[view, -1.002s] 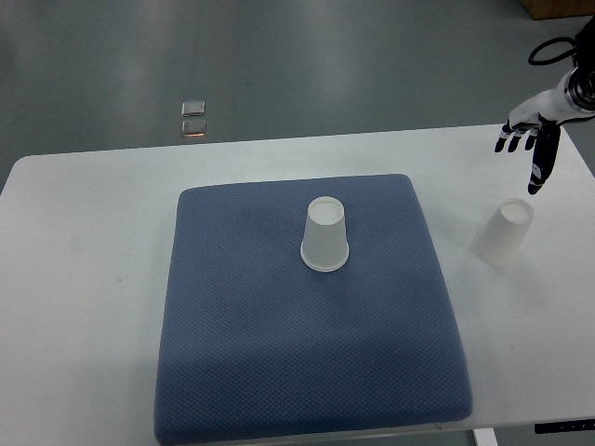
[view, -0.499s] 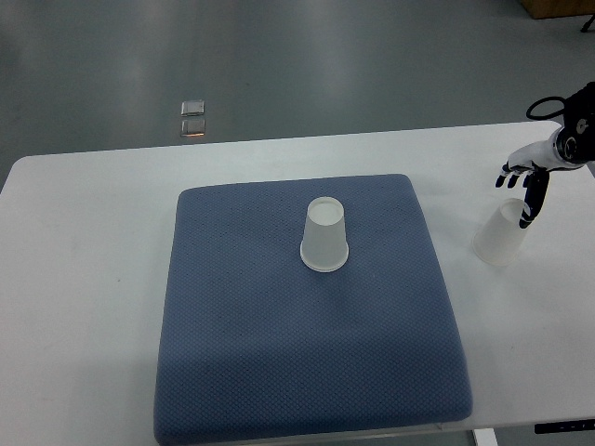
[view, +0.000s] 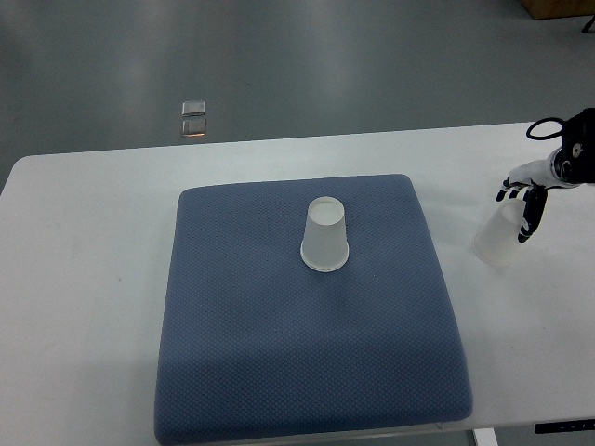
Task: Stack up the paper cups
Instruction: 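Close the right hand fingers around the white cup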
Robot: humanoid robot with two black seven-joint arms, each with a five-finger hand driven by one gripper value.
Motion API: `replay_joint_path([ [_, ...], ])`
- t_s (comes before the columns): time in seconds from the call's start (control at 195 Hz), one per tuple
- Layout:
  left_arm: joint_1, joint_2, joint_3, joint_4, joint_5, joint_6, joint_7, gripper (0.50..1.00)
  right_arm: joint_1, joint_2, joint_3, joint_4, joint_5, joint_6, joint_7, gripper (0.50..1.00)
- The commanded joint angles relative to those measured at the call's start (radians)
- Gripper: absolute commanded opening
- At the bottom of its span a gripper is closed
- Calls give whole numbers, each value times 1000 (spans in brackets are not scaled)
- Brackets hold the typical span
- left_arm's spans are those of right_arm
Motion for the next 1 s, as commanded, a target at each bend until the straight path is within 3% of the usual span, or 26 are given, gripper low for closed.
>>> replay_joint_path([
  [0.0,0,0,-1,1,0,1,0,1000,-4,0,0,0,0,-8,0,915],
  [0.709,1,0,-1,2,0,1,0,1000,-17,2,2,0,1,-21,0,901],
  [0.997,1,0,-1,2,0,1,0,1000,-17,17,2,-2,1,-24,0,858],
])
